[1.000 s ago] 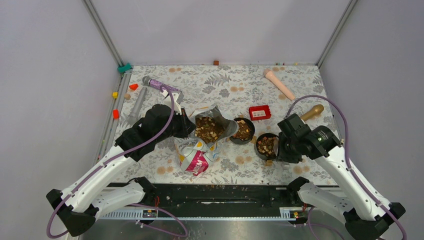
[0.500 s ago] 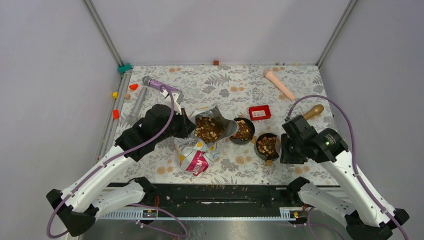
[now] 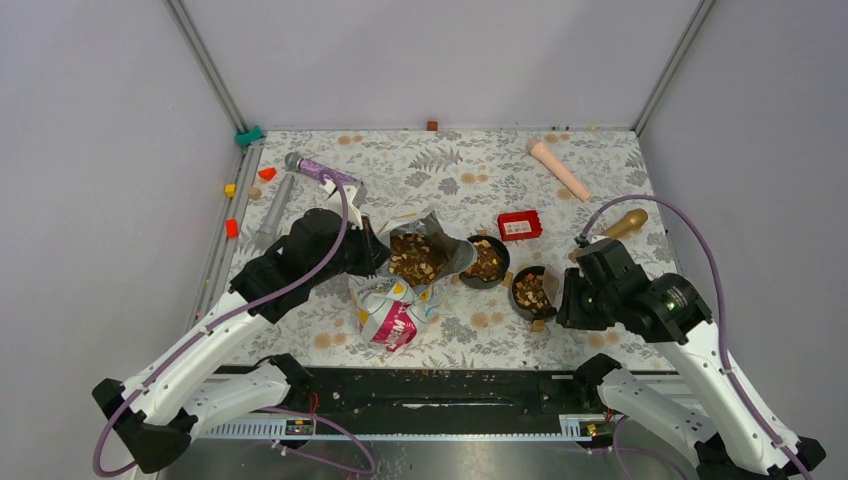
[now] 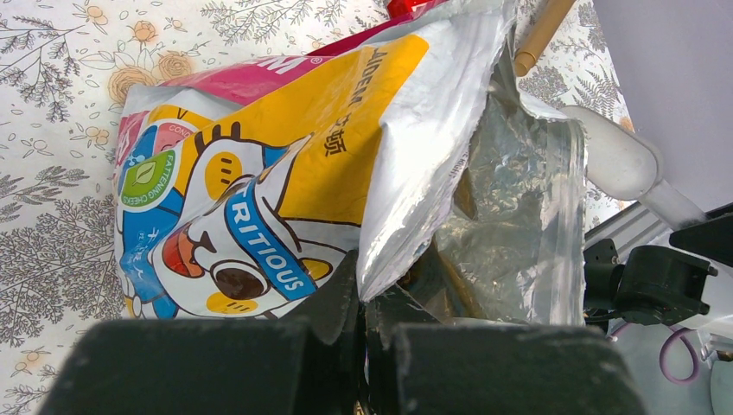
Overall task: Serve the pet food
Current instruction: Pour the pet food into the pet food bowl.
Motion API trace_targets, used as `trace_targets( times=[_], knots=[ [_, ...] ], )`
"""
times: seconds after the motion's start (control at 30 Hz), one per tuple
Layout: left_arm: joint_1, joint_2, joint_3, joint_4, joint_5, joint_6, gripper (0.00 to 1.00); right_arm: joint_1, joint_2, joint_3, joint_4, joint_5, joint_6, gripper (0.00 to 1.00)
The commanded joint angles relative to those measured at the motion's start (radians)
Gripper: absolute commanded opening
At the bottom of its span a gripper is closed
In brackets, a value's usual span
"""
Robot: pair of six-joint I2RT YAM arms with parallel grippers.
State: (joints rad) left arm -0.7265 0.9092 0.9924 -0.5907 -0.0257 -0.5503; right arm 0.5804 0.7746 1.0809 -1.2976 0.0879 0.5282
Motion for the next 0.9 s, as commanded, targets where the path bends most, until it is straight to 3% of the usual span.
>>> trace_targets(
  times=[0.0,0.17,0.27,0.43,0.57,0.87],
  knots=[
    [-0.006,-0.022,0.034,0.031,0.007,-0.002,0.00,-0.006,0.007,0.010,-0.013,0.097,0.031,0.00],
    [-0.006,-0.029,0.035,0.031,0.002,0.000,0.00,-0.005,0.011,-0.027,0.009,-0.026,0.008,0.00],
    [-0.006,-0.029,0.036,0.030,0.012,0.000,0.00,-0.005,0.002,-0.017,0.007,0.067,0.031,0.00],
    [-0.006,-0.039,0.035,0.028,-0.019,0.001,0.00,-0.006,-0.054,-0.006,0.087,0.013,0.004,0.00],
    [-0.007,-0.043,0.035,0.024,-0.041,0.000,0.00,-0.005,-0.075,0.099,0.029,0.138,0.005,0.00],
    [-0.005,-0.038,0.035,0.022,-0.050,-0.009,0.00,-0.005,-0.385,-0.136,0.470,0.070,0.222,0.00]
  ],
)
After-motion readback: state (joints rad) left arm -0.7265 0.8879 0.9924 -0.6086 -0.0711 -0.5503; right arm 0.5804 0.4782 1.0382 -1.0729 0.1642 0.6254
